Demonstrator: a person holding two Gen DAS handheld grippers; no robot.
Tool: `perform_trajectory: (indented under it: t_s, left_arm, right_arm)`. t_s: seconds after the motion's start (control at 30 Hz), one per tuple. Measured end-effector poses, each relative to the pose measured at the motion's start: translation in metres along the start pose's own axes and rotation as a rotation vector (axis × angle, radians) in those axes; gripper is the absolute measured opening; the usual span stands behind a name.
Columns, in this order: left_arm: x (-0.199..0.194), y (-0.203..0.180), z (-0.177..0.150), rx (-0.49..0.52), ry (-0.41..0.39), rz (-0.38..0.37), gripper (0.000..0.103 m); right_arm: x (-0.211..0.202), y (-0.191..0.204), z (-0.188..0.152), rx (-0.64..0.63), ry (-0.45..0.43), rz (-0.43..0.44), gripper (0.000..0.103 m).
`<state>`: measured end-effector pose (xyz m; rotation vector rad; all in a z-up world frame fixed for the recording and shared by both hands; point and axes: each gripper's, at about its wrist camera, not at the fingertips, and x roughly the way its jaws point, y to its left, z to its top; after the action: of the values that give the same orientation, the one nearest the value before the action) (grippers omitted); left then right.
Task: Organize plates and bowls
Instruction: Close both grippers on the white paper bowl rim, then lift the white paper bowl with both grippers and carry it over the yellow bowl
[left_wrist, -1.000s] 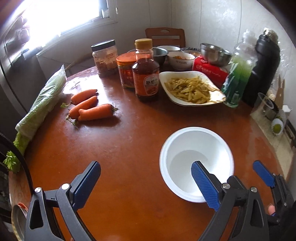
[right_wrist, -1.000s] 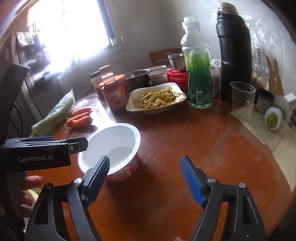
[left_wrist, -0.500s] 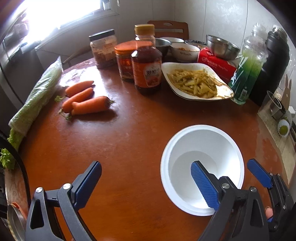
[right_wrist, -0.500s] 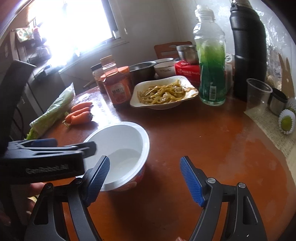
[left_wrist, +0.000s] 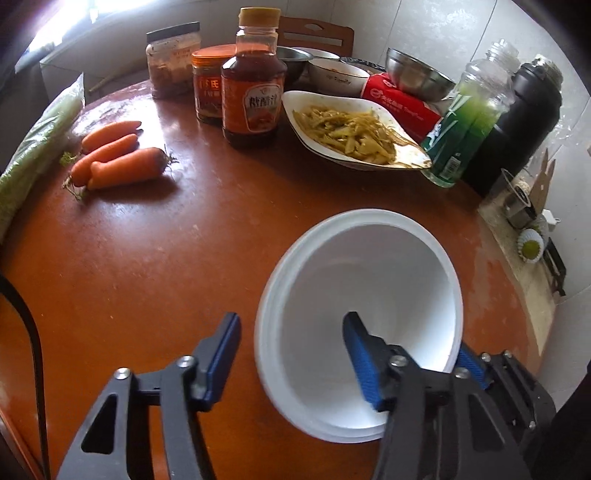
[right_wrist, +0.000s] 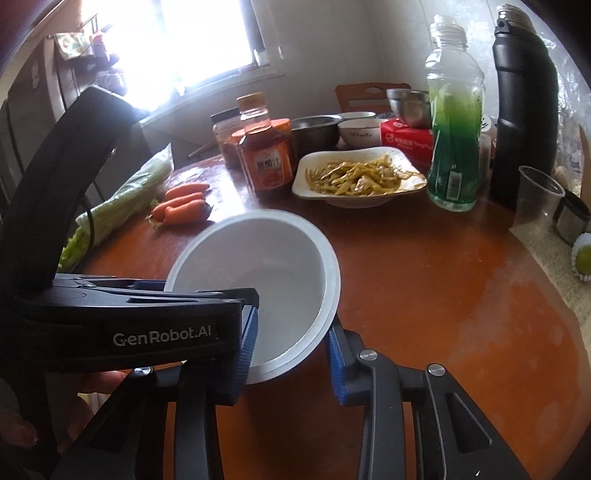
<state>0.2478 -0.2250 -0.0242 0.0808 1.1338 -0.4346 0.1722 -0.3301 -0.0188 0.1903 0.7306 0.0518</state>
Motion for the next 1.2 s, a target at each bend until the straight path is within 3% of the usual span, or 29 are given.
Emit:
perform_trajectory:
  t_s: [0.33,0.7,1.2]
  left_arm:
    - [-0.011,-0.004,-0.012,0.041,-0.009,-0.012,0.045]
    - [-0.046,-0.004,-0.044,0.081,-0.013,-0.022,0.045]
    - [-0.072,-0.018,-0.102,0.113,-0.072,-0.005,0.045]
  right_arm:
    - [-0.014,0.007,-0.009,-0.005,0.004,0.021,0.028]
    - [-0.048,0.021,-0.024,0.009,0.011,0.08,0.028]
    - [-0.091,0.032,-0.066,0.003,0.014,0.02,0.027]
